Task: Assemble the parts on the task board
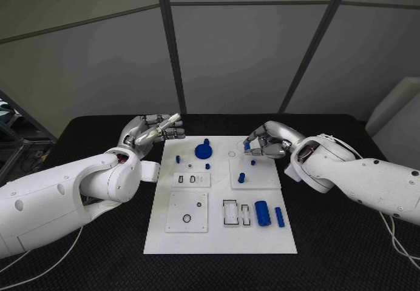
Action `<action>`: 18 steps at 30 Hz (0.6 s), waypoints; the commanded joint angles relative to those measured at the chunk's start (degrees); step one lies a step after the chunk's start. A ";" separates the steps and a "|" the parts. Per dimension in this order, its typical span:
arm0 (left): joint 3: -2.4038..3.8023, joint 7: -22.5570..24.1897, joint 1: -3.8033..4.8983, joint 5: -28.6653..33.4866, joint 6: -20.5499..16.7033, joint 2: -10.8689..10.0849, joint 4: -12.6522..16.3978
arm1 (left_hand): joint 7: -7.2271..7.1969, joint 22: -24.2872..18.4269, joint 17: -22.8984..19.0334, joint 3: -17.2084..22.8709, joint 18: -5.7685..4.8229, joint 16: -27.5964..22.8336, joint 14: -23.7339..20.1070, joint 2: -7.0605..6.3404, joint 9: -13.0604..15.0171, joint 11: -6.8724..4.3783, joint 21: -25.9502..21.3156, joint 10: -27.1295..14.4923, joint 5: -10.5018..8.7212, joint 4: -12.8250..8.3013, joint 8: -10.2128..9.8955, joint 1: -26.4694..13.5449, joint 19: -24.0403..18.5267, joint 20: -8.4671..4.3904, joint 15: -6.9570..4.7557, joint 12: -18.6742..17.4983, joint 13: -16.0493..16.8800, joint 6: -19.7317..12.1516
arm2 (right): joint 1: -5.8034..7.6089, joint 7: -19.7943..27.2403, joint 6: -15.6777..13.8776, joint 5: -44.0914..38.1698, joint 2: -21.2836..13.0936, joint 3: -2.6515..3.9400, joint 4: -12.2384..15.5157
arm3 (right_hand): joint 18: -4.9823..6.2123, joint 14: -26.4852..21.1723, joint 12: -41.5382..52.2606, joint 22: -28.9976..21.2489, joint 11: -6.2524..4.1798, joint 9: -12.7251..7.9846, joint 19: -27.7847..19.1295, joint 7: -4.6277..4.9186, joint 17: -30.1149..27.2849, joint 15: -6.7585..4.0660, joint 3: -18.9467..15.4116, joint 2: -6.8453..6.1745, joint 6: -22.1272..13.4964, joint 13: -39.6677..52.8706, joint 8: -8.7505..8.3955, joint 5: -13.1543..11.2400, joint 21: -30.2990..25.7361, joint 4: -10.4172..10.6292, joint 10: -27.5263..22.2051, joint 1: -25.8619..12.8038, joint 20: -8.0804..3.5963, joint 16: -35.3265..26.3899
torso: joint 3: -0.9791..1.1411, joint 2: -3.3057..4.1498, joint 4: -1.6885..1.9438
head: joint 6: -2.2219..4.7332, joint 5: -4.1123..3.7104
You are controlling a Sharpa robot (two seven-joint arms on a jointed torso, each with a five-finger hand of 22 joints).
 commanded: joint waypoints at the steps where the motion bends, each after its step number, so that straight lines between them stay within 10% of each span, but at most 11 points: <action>1: 0.06 0.33 0.11 -0.32 0.56 0.17 -0.16 | 0.56 -0.06 0.08 -0.07 -1.13 -0.17 0.06 0.47 0.02 0.18 -0.03 0.28 0.05 -0.30 -0.35 0.29 -0.32 0.22 0.43 -0.16 0.03 -0.09 | 0.09 -5.51 -1.25 -2.78 1.65 0.08 1.73 | -0.83 4.33 -0.33 0.05 -0.26 0.28 0.45 -0.42 7.00 -0.29 0.35 1.11 0.67 -0.20 0.16 -0.26 0.29 -0.05 -0.13 1.03 -0.02 0.25 | -0.06 -0.05 0.07 | -0.10 0.36; 18: 0.06 0.34 0.15 -0.31 0.58 0.88 -1.10 | 0.56 -0.06 0.08 -0.07 -1.13 -0.17 0.06 0.47 0.02 0.18 -0.03 0.28 0.05 -0.30 -0.35 0.29 -0.32 0.22 0.43 -0.16 0.03 -0.09 | -0.66 -10.67 3.00 -9.91 12.65 -0.36 1.05 | -0.82 4.26 -0.60 -0.05 -0.22 0.23 0.38 -0.36 6.70 -0.28 0.50 0.97 0.57 -0.43 0.14 -0.47 0.24 0.02 -0.28 0.67 -0.05 0.08 | -0.05 0.02 0.14 | -0.83 1.83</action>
